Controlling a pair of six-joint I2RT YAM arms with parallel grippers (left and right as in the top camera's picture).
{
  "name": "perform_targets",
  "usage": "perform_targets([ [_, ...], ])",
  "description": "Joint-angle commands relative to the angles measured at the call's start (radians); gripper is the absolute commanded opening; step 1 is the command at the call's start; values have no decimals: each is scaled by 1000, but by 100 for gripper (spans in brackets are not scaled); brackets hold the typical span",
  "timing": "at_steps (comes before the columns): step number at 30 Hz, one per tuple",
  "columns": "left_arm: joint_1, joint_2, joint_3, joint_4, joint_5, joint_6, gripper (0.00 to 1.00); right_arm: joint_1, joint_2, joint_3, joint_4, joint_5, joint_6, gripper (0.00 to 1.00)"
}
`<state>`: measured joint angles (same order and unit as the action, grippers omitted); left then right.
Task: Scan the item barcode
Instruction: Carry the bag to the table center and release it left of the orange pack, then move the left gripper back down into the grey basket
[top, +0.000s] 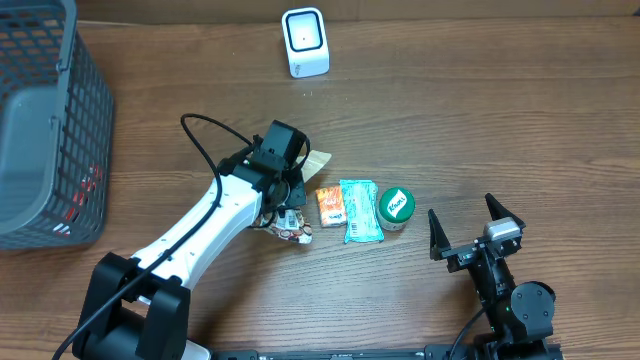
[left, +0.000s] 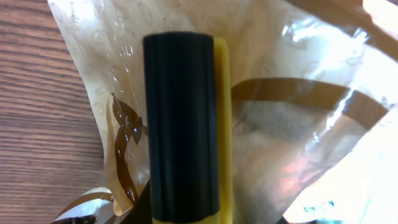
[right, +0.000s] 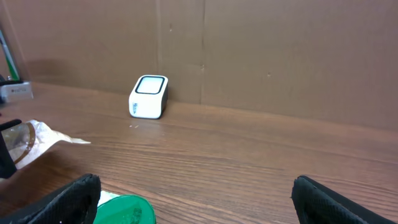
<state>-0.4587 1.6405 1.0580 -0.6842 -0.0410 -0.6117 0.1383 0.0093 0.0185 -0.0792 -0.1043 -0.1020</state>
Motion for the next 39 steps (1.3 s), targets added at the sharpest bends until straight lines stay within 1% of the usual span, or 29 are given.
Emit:
perform_targets([
  [1, -2, -5, -37, 33, -38, -25, 6, -1, -6, -11, 5, 2, 0, 100],
  [2, -2, 2, -40, 37, -37, -25, 7, -1, -6, -11, 5, 2, 0, 100],
  [5, -2, 32, -40, 45, -37, -25, 17, -1, -6, -11, 5, 2, 0, 100],
  [6, -2, 42, -40, 48, -36, -25, 18, -1, -6, -11, 5, 2, 0, 100],
  [10, -2, 88, -40, 62, -28, -24, 19, -1, -6, -11, 5, 2, 0, 100],
  [12, 0, 87, -40, 62, -18, -24, 26, -1, -6, -11, 5, 2, 0, 100],
  [15, 0, 87, -40, 65, -18, -24, 42, -1, -6, -11, 5, 2, 0, 100],
  [18, 0, 86, -40, 64, -17, -16, 52, -1, -6, -11, 5, 2, 0, 100],
  [20, 0, 86, -31, 59, -12, -12, 64, -1, -6, -11, 5, 2, 0, 100],
  [21, 0, 85, -25, 56, -13, -6, 66, -1, -6, -11, 5, 2, 0, 100],
  [23, 1, 78, 8, 44, -15, 41, 72, -1, -6, -11, 5, 2, 0, 100],
  [24, 2, 68, 47, 15, -24, 52, 76, -1, -6, -11, 5, 2, 0, 100],
  [26, 8, 49, 120, -32, -48, 73, 80, -1, -6, -11, 5, 2, 0, 100],
  [29, 30, 25, 272, -134, -79, 134, 80, -1, -6, -11, 5, 2, 0, 100],
  [31, 58, 17, 416, -220, -95, 225, 79, -1, -6, -11, 5, 2, 0, 100],
  [32, 77, 14, 505, -278, -138, 284, 79, -1, -6, -11, 5, 2, 0, 100],
  [33, 97, 14, 594, -337, -206, 314, 78, -1, -6, -11, 5, 2, 0, 100],
  [36, 172, 14, 827, -476, -409, 343, 74, -1, -6, -11, 5, 2, 0, 100],
  [37, 201, 13, 887, -496, -443, 390, 74, -1, -6, -11, 5, 2, 0, 100],
  [38, 232, 13, 939, -497, -449, 466, 75, -1, -6, -11, 5, 2, 0, 100],
  [39, 282, 13, 1012, -494, -448, 554, 79, -1, -6, -11, 5, 2, 0, 100],
])
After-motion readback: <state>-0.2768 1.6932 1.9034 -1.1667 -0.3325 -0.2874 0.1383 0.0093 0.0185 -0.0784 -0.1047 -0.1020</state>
